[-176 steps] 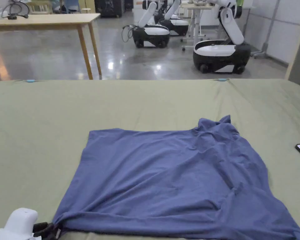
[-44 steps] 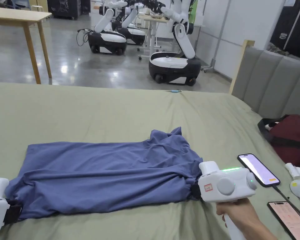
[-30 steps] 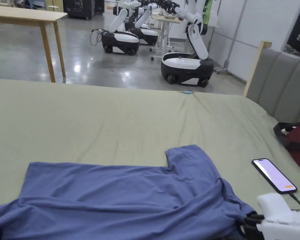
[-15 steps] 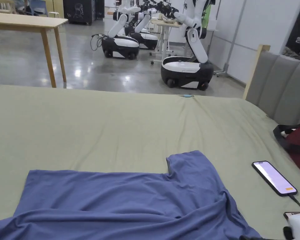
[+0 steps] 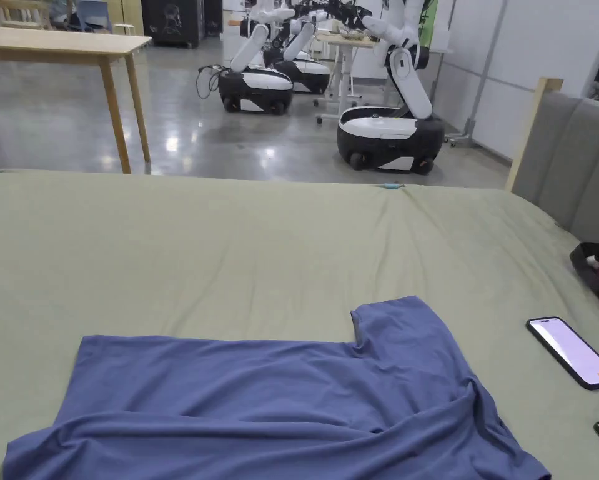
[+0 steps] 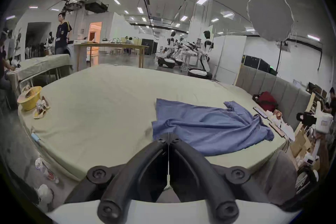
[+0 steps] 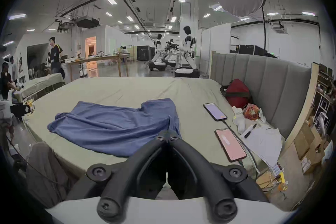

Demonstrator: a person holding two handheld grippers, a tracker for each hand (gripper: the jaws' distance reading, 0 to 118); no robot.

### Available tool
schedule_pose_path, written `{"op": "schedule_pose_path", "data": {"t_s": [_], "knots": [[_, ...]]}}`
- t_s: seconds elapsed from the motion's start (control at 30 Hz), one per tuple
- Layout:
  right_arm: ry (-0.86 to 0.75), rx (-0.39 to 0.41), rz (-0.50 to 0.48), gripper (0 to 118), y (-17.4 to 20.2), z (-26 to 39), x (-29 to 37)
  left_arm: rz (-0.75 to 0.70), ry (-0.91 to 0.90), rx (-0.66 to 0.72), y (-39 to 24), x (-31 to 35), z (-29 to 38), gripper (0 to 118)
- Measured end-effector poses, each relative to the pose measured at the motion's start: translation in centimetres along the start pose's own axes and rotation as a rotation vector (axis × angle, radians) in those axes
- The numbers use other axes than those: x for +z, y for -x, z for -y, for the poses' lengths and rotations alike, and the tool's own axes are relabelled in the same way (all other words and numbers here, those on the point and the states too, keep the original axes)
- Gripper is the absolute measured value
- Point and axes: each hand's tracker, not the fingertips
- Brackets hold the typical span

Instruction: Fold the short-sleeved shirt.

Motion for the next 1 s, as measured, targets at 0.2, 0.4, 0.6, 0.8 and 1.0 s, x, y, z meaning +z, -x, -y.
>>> {"op": "schedule_pose_path", "data": {"t_s": [0.2, 0.4, 0.6, 0.8, 1.0], "knots": [[-0.015, 0.015, -0.025, 0, 0.2, -1.3, -1.0, 0.113, -0.009, -0.001, -1.5, -6.8, -8.3, 0], [0.009, 0.047, -0.073, 0, 1.3, -1.4, -2.3, 0.093, 0.168, -0.12, -3.3, -21.3, -13.2, 0], [0.033, 0.086, -0.101, 0, 1.5, -1.4, -2.6, 0.078, 0.378, -0.17, -3.5, -33.2, -12.6, 106], [0.071, 0.122, -0.091, 0, 2.0, -1.6, -3.1, -0.001, 0.528, -0.085, -2.4, -39.8, -11.0, 114], [0.101, 0.152, -0.102, 0, 2.5, -1.5, -3.7, -0.033, 0.624, -0.151, -1.9, -41.1, -8.3, 78]]}}
